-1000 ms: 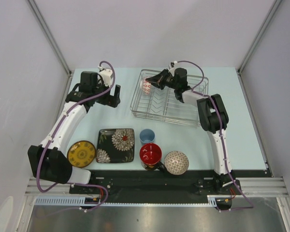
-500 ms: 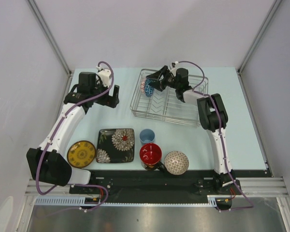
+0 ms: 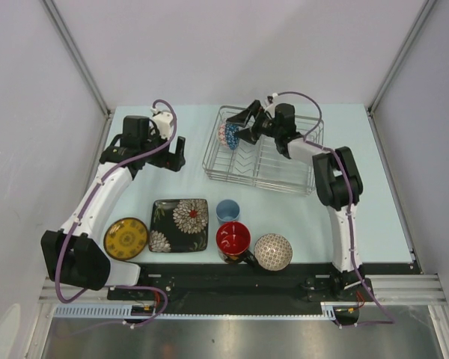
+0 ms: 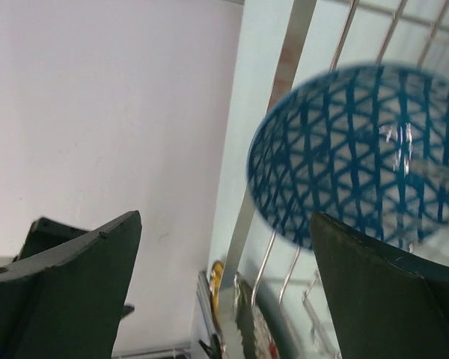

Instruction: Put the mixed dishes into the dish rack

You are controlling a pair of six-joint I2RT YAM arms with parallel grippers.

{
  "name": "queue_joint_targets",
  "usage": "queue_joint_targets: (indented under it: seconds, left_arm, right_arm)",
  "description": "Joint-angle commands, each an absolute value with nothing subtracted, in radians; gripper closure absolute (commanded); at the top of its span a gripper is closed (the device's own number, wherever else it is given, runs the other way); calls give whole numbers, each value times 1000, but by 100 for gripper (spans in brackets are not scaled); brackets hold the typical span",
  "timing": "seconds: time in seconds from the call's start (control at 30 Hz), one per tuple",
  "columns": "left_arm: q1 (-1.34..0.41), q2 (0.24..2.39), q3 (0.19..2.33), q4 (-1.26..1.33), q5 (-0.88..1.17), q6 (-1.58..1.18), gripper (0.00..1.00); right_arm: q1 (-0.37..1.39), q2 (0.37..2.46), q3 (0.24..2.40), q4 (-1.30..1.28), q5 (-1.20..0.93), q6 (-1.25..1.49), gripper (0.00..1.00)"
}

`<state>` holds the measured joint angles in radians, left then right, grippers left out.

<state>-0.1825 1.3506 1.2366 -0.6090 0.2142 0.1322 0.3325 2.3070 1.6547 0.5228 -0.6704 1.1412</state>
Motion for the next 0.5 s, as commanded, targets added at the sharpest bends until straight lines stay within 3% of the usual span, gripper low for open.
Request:
queue_joint_targets:
  seconds: [0.0,0.07,0.13,0.2,0.3,0.37,0.47]
  left_arm:
    - [-176,1304,1227,-584,235,132,0]
    - [-175,1301,1229,-581,233,130,0]
    - [-176,1301,1230,-575,239,127,0]
    - [-176,1307,1235,-575,245,126,0]
    - [-176,1312,1253,-590,245,120,0]
    - [-176,1307,1256,-591,241,120,0]
    - [-176,1301,1250,-588,230,126,0]
  right_arm:
    - [333,2001,1565,295,-640,910,0]
    - [359,1848,1572,-72,-530,642,0]
    - [466,1775,1613,-398,-184,454,0]
    - [599,1718,1655,-536,156,289,0]
    - [748,1579,1567,-667,418,270,0]
    - [804,1484,1473,-708,475,348,0]
    - [837,1283,1291,-784,339,411,0]
